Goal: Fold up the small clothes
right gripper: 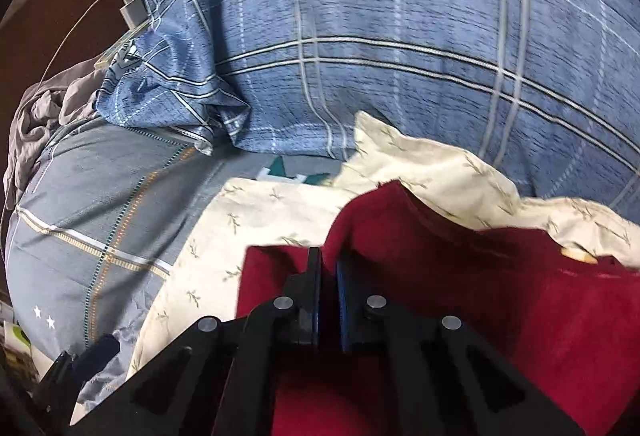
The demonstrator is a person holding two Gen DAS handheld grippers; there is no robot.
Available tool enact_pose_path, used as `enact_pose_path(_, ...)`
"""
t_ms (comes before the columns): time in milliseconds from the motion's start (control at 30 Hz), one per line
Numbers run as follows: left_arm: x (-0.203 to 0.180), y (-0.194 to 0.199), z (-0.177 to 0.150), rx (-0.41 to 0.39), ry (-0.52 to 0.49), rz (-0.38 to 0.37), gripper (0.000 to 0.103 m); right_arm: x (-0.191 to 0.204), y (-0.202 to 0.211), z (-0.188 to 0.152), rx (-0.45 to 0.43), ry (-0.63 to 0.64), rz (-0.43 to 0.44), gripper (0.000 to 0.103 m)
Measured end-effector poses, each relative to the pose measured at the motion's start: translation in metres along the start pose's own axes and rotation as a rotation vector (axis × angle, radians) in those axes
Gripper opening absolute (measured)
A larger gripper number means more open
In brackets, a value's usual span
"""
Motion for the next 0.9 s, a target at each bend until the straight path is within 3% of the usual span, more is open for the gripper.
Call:
enact_pose_path(100, -0.002, -0.004, -0.001, 0.003, -0.013, 0.002, 0.081, 0.001, -0.025, -0.005, 0.047, -0.009, 0.012, 0.007)
enact_pose_path(133, -0.004, -0.004, -0.002, 0.007, -0.02, 0.001, 0.081, 0.0, -0.027, -0.008, 0.036, -0.017, 0.025, 0.012)
enact_pose_path(267, -0.009, -0.004, -0.005, 0.001, -0.042, 0.001, 0.081, -0.018, 0.003, -0.017, -0.034, -0.107, 0.155, 0.027)
enact_pose_path(300, -0.01, -0.003, -0.005, -0.001, -0.044, -0.005, 0.081, -0.022, 0.012, -0.02, -0.048, -0.109, 0.155, 0.032)
enact_pose_path(400, -0.015, 0.0, -0.008, -0.01, -0.056, -0.028, 0.081, -0.044, 0.053, -0.041, -0.122, -0.09, 0.051, 0.045)
enact_pose_path(500, -0.02, 0.002, -0.012, -0.019, -0.072, -0.037, 0.081, -0.079, 0.08, -0.062, -0.15, -0.094, -0.127, 0.045)
enact_pose_path(667, -0.032, 0.0, -0.019, -0.019, -0.116, -0.028, 0.081, -0.147, 0.105, -0.09, -0.136, -0.189, -0.257, 0.047)
enact_pose_path(800, -0.04, -0.013, -0.027, 0.001, -0.163, 0.027, 0.081, -0.195, 0.118, -0.105, -0.151, -0.274, -0.454, 0.047)
enact_pose_path(900, -0.046, -0.02, -0.028, 0.007, -0.182, 0.056, 0.081, -0.227, 0.108, -0.117, -0.12, -0.359, -0.458, 0.044)
Point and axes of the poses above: each gripper's, at about its wrist camera, not at the fingertips, and y roughly against the way its jaws point, x to its left, z to its top, the point moved 1 cm from there along -y, roughly the way its jaws point, and after that the axes turned 9 degrees about y, right-handed, at the moved point
